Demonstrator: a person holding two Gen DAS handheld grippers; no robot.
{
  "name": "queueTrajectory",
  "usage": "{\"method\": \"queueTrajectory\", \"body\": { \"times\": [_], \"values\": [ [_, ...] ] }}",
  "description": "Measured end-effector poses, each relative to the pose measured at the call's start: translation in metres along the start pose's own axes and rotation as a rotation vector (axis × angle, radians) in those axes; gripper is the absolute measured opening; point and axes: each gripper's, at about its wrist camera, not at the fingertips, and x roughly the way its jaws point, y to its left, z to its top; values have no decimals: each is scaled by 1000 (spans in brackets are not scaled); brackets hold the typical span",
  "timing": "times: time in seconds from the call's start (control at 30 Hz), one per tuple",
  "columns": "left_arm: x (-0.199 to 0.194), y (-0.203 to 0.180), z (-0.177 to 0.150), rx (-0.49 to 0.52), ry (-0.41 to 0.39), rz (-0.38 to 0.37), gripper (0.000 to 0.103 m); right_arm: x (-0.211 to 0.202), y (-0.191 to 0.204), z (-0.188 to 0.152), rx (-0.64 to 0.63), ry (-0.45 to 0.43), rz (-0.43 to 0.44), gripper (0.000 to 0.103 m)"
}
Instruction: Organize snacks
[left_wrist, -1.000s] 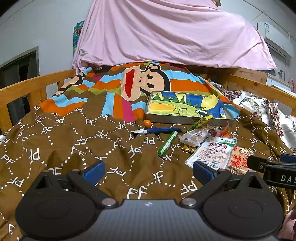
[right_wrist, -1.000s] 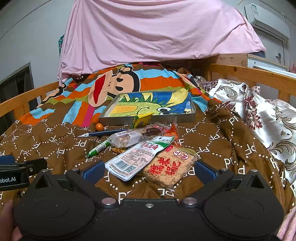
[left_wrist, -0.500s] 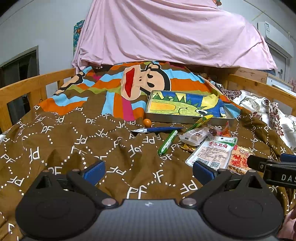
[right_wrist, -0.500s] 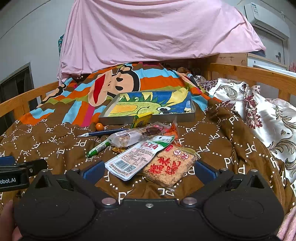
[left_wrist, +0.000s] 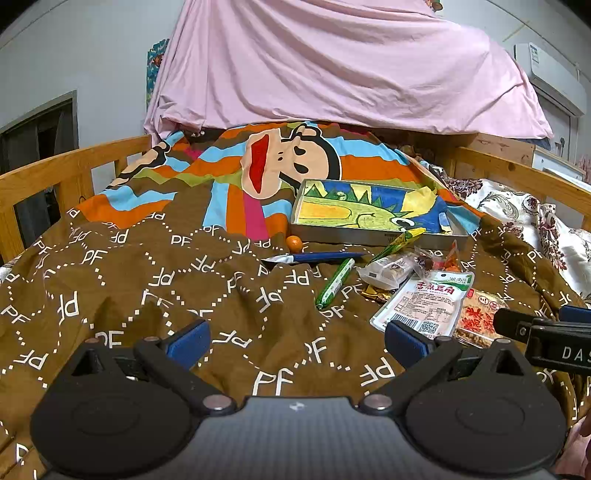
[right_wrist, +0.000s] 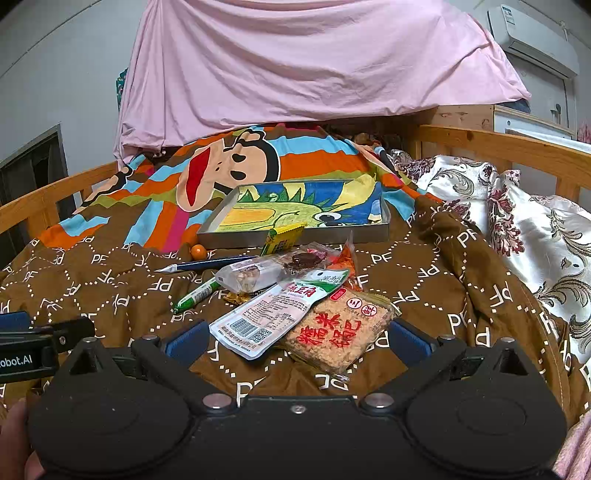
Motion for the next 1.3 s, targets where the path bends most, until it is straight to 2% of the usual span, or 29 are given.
{"method": "queueTrajectory", "body": {
  "times": [0.47,0.8,1.1,1.3],
  "values": [
    [0,0,0,-1,5,-2,102,0,0,0,0,1,1,102],
    [12,3,-10,-16,54,-51,102,2,0,2,5,26,-2,102],
    [26,1,-1,20,82,-80,102,16,-19,8,113,120,5,102],
    [49,-6,16,57,124,-158,102,36,-38,16,185,191,55,102]
  ]
}}
